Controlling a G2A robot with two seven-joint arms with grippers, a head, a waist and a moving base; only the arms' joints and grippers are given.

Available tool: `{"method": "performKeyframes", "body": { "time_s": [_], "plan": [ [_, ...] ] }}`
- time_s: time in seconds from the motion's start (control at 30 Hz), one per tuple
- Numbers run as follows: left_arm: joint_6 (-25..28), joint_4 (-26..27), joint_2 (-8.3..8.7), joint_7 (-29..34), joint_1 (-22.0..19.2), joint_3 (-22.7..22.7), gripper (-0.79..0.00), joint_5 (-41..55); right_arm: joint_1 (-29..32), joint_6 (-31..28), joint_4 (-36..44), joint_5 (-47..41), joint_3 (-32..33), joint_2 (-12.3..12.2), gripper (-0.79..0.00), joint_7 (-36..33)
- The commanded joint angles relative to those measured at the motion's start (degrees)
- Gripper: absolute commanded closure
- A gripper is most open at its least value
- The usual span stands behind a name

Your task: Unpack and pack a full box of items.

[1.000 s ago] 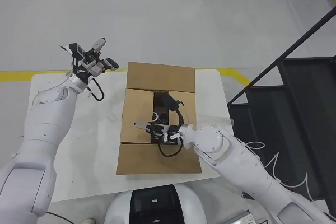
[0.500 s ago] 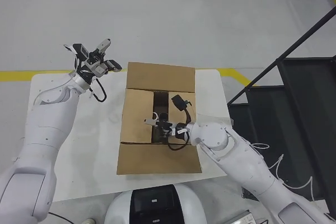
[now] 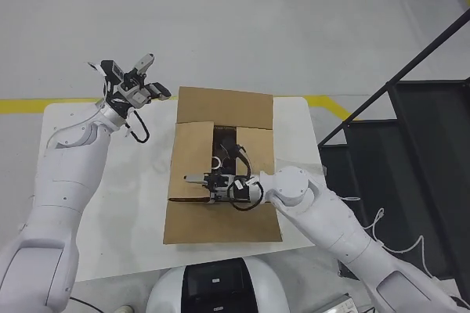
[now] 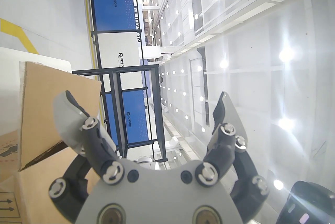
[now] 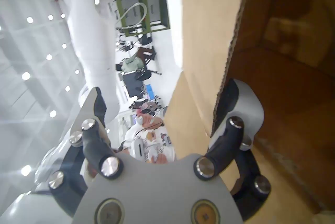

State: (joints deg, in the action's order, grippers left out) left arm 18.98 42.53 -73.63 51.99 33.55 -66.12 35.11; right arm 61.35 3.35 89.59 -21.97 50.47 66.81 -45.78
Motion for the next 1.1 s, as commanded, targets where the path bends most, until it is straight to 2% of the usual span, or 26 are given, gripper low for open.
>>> {"method": "performKeyframes", "body": {
  "time_s": [0.0,0.2,0.53,0.8,1.07],
  "plan": [
    [-0.1,0.6,0.05,0.4,0.4,-0.3,-0.785,0.3,0.0,-2.0,-0.2,-1.2,0.4,0.0,-0.785,-2.4],
    [0.4,3.0,0.20,3.9,1.5,-1.5,-0.785,2.8,-1.1,-6.0,-0.2,-1.4,-1.5,0.8,-0.785,-3.6],
    [-0.7,6.6,1.17,10.8,2.2,-4.6,-0.785,5.7,-5.5,-9.1,-1.8,2.3,-8.2,3.7,-0.785,1.2],
    [-0.9,10.7,1.99,11.4,3.0,-6.7,-0.785,4.6,-8.8,-8.9,-4.9,3.3,-13.4,6.4,-0.785,2.5],
    [-2.3,17.9,3.07,13.7,4.8,-9.1,-0.785,3.7,-10.5,-7.8,-7.6,5.6,-16.7,8.5,-0.785,5.0]
  ]
}}
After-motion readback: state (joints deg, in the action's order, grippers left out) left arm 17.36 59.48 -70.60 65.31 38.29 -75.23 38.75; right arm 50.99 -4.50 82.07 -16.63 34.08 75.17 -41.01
